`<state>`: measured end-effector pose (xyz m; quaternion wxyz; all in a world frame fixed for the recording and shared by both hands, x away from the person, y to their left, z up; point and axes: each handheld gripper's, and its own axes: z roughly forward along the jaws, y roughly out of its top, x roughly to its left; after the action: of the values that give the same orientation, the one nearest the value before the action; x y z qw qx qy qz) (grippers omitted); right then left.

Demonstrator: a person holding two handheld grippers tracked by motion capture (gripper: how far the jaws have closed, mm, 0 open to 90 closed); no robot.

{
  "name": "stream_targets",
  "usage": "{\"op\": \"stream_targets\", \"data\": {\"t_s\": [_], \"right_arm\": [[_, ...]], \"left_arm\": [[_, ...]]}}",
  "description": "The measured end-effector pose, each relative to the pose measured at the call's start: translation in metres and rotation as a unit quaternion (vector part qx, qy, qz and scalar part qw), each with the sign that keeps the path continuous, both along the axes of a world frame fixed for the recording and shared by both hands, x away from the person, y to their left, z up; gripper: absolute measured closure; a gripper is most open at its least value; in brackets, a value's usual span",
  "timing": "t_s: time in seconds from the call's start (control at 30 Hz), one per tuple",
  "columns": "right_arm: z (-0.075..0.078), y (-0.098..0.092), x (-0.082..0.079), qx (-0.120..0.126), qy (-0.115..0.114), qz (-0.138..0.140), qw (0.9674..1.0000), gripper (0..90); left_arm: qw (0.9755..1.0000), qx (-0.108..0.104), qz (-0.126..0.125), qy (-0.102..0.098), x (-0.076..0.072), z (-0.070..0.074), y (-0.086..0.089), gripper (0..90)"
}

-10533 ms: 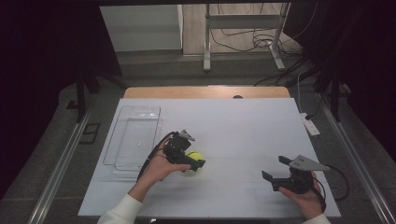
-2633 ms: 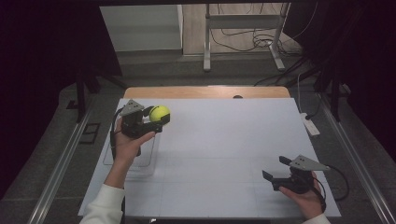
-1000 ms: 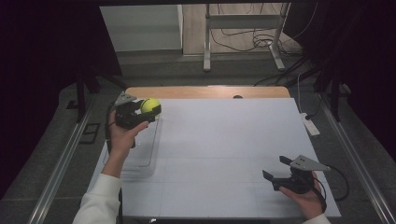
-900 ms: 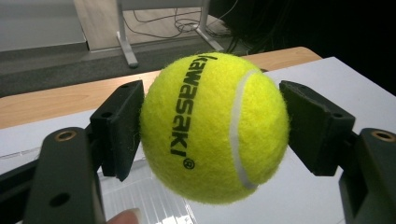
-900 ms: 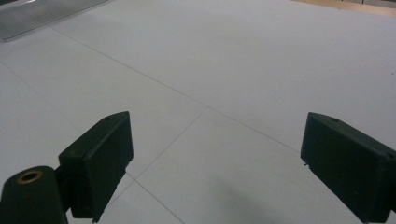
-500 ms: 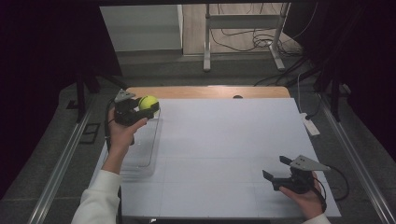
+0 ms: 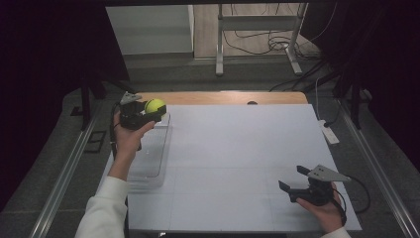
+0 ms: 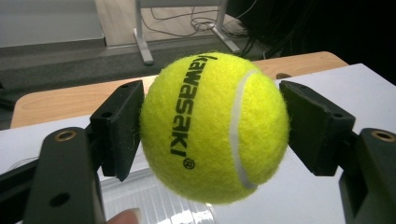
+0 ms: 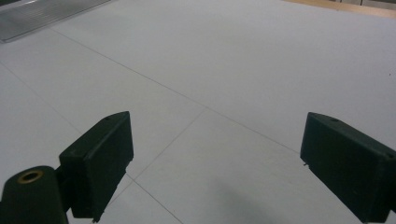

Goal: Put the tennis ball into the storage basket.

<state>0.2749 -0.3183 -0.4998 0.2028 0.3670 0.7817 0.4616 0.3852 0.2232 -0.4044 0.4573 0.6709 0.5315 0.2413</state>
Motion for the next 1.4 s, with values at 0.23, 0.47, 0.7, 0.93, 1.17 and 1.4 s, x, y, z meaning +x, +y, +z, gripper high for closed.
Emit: {"op": "stream_targets", "data": {"t_s": [0.23, 0.47, 0.7, 0.93, 1.17, 1.4], "right_arm": [[0.000, 0.000, 0.000, -0.001, 0.000, 0.000, 1.0000, 10.1], [0.000, 0.000, 0.000, 0.000, 0.000, 0.000, 1.0000, 10.1], [0.000, 0.000, 0.000, 0.000, 0.000, 0.001, 1.0000, 10.1], [0.000, 0.000, 0.000, 0.000, 0.001, 0.000, 1.0000, 10.1], [0.000, 0.000, 0.000, 0.000, 0.001, 0.000, 1.0000, 10.1], [0.000, 0.000, 0.000, 0.001, 0.002, 0.000, 1.0000, 10.1]], "left_arm": [[0.9997, 0.016, 0.017, 0.008, 0.005, -0.004, 0.008, 27.0], [0.9994, 0.016, 0.027, 0.012, 0.008, -0.006, 0.014, 27.0], [0.9990, 0.018, 0.038, 0.011, 0.011, -0.004, 0.020, 27.0], [0.9983, 0.021, 0.053, 0.011, 0.015, 0.000, 0.025, 27.0], [0.9976, 0.027, 0.063, 0.012, 0.019, 0.001, 0.030, 27.0], [0.9966, 0.033, 0.073, 0.016, 0.024, 0.002, 0.035, 27.0]]}}
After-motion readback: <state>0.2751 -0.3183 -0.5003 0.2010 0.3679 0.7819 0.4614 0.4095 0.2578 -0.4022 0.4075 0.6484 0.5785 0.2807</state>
